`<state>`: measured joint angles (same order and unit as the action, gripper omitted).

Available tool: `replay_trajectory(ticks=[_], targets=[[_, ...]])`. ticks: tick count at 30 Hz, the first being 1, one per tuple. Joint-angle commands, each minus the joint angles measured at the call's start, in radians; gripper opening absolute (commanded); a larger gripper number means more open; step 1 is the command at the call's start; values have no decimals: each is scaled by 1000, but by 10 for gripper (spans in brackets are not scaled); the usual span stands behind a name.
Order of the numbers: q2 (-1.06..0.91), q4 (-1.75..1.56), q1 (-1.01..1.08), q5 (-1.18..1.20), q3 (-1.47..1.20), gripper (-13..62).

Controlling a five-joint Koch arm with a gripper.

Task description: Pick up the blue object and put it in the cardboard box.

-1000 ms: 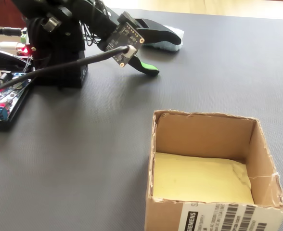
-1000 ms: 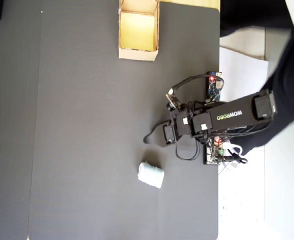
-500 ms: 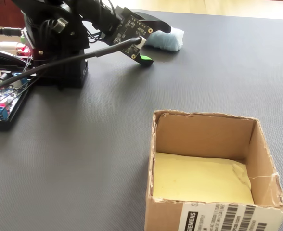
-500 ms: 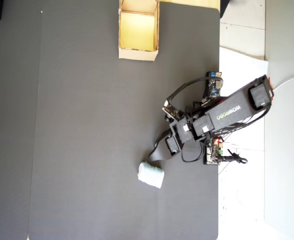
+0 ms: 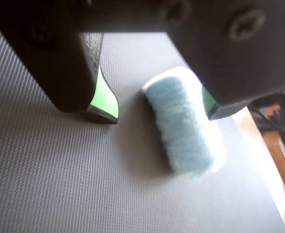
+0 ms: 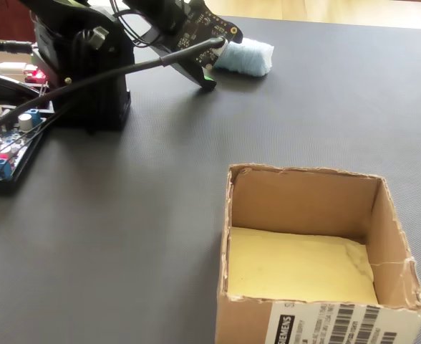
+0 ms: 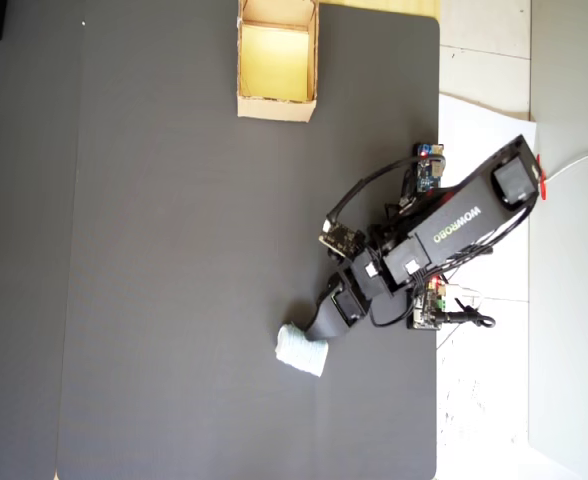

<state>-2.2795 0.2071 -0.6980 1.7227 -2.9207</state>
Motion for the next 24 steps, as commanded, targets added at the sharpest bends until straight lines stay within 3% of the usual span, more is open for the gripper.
replay_trajectory(ticks=[1,16,24], targets=[[-74,37,-23,72,57,329],[14,250,-14,64,336,329],[310,502,-40,-52,675,329]])
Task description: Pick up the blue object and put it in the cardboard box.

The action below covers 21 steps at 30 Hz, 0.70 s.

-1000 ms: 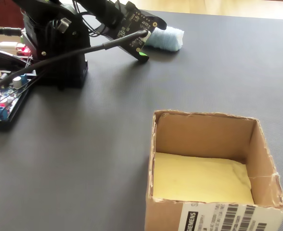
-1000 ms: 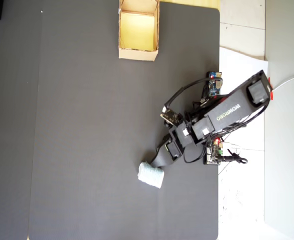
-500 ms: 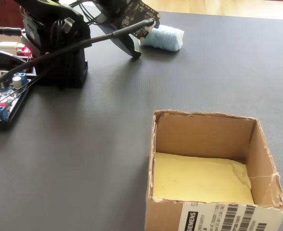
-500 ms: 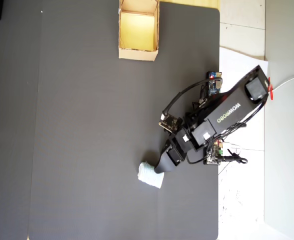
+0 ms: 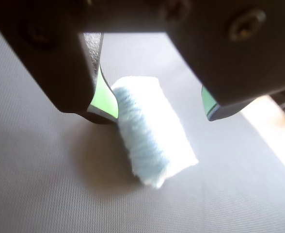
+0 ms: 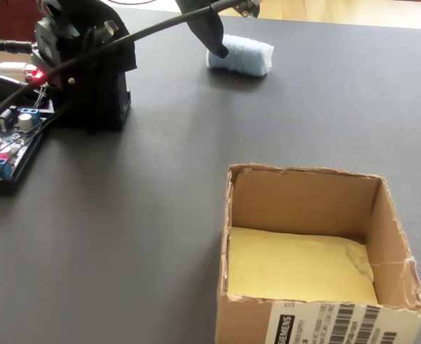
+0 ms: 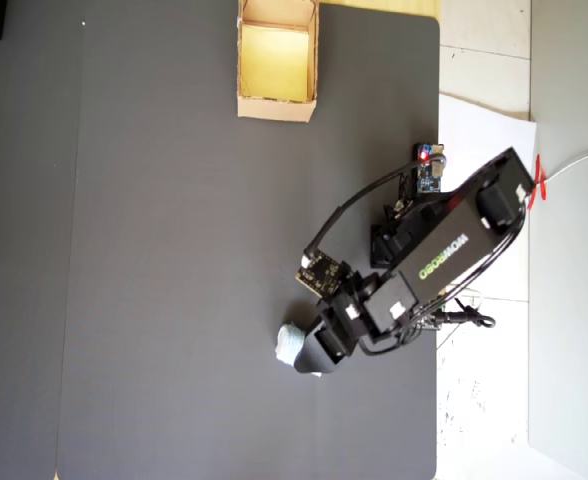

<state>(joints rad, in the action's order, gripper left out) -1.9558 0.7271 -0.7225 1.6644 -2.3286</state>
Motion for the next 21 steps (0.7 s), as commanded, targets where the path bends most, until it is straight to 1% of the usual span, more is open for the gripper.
replay_trajectory(ticks=[1,6,21], targets=[[5,2,-21,6,97,329],[109,126,-46,6,186,329],[252,117,-124,18,196,329]])
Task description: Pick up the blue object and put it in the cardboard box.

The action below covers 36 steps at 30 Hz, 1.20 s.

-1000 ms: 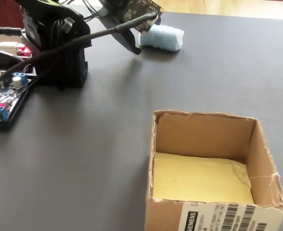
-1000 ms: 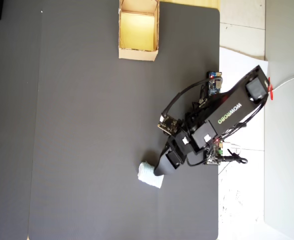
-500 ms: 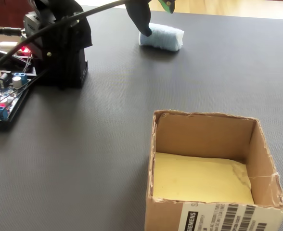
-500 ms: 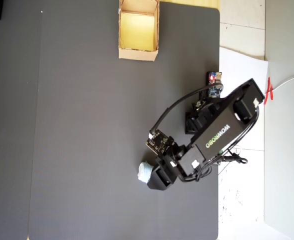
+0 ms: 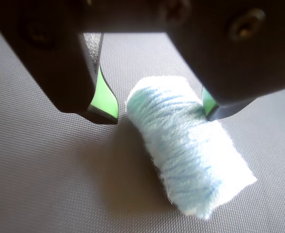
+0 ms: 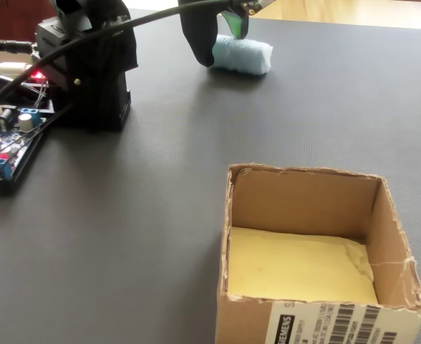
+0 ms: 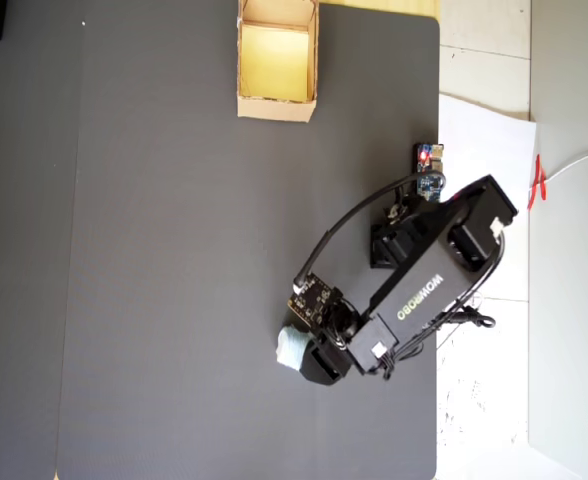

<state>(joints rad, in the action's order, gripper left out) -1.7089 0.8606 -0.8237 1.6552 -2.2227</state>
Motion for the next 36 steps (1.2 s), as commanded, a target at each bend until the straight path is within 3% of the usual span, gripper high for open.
replay_trajectory(ticks=[1,9,14,15,19,36], targets=[[21,-25,-25,28,89,329],[110,-78,-23,71,87,294],[132,-170,-2,72,64,148],[126,-219,5,64,35,91],[104,-290,32,48,2,58],[-342,-784,354,-20,-322,52]])
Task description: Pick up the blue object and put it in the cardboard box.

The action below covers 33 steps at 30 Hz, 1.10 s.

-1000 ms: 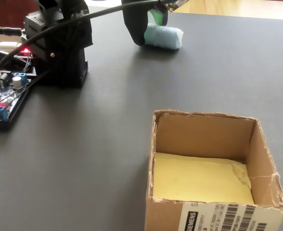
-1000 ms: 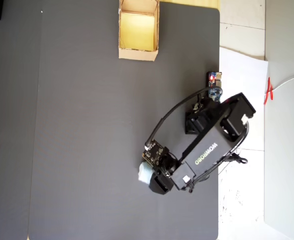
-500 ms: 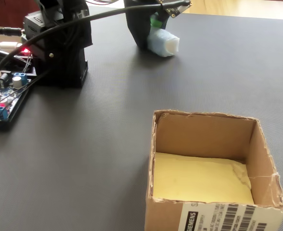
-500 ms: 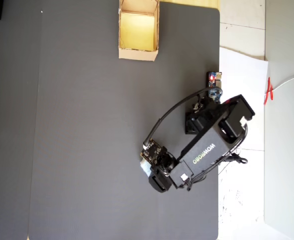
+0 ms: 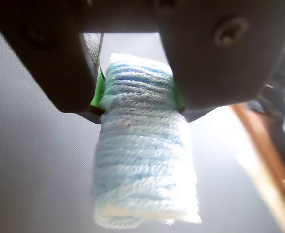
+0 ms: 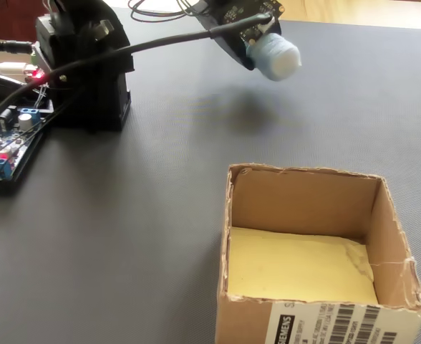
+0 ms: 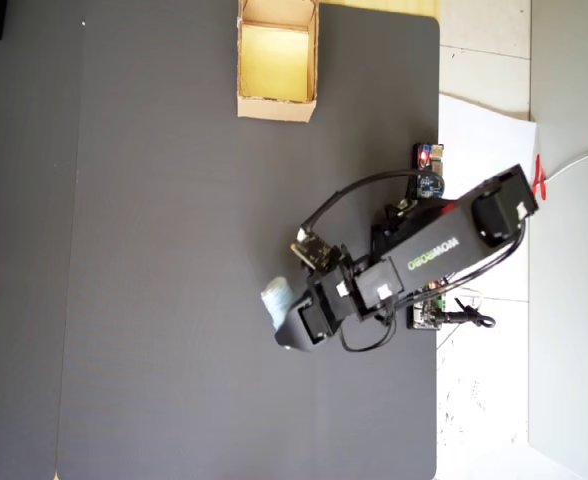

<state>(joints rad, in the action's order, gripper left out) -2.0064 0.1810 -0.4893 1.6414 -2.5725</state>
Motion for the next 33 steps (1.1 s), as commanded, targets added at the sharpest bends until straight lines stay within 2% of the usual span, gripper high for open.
replay_trajectory(ticks=[1,17,27,33], targets=[[-66,-118,37,-11,20,52],[-227,-295,402,-146,-8,52],[-216,-321,704,-221,46,51],[-117,-316,874,-265,167,52]])
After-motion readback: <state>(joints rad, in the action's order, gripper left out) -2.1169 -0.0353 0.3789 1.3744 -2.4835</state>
